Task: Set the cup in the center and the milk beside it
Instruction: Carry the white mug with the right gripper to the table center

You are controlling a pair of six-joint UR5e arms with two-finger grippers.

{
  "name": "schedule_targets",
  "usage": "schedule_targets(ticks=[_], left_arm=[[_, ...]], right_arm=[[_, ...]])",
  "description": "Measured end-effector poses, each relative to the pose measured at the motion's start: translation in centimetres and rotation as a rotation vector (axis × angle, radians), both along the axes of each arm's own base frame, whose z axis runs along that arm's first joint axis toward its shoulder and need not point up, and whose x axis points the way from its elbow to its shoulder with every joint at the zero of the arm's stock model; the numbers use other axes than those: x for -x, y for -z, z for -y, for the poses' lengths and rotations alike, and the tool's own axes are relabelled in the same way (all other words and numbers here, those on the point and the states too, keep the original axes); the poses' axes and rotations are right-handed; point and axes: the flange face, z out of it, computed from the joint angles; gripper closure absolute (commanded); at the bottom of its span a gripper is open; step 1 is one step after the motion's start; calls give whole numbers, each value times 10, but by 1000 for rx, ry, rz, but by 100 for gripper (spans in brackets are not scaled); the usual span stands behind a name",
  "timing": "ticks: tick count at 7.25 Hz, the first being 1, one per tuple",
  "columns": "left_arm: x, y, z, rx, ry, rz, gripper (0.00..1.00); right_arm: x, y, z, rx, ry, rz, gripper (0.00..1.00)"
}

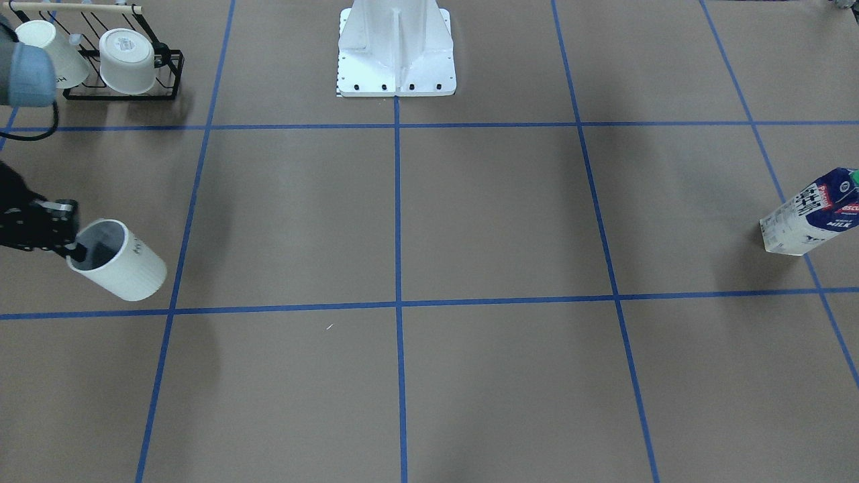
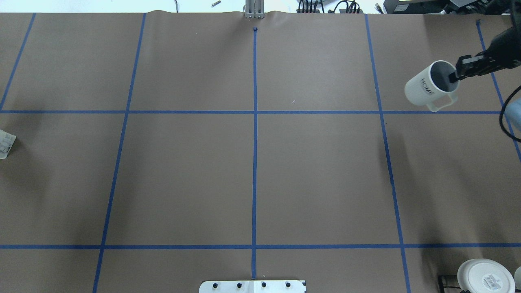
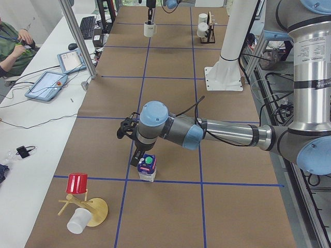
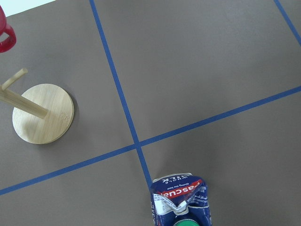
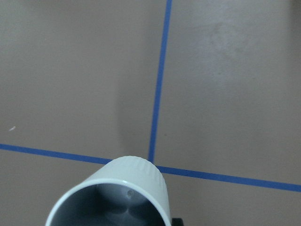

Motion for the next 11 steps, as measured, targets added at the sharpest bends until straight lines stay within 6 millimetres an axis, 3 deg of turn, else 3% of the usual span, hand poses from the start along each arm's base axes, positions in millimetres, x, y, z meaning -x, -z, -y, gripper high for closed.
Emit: schedule_targets(ticks=[2, 3, 5, 6, 7, 9, 11], left_arm=[[0, -1, 0, 2, 0, 0, 2], [0, -2, 0, 5, 0, 0, 2], [0, -6, 0, 11, 0, 0, 2], [0, -8, 0, 16, 0, 0, 2], [0, -10, 0, 19, 0, 0, 2], [0, -12, -1, 24, 0, 0, 2], [0, -13, -3, 26, -1, 0, 2]], right_arm=[[139, 75, -32, 127, -118, -46, 100], [196, 118, -55, 198, -174, -71, 100], [281, 177, -98, 294, -252, -69, 100], [309, 195, -111, 322, -267, -64, 100], [325, 204, -122, 333, -264, -62, 100], [342, 205, -139, 341, -244, -69, 99], [343, 199, -141, 340, -238, -82, 99]])
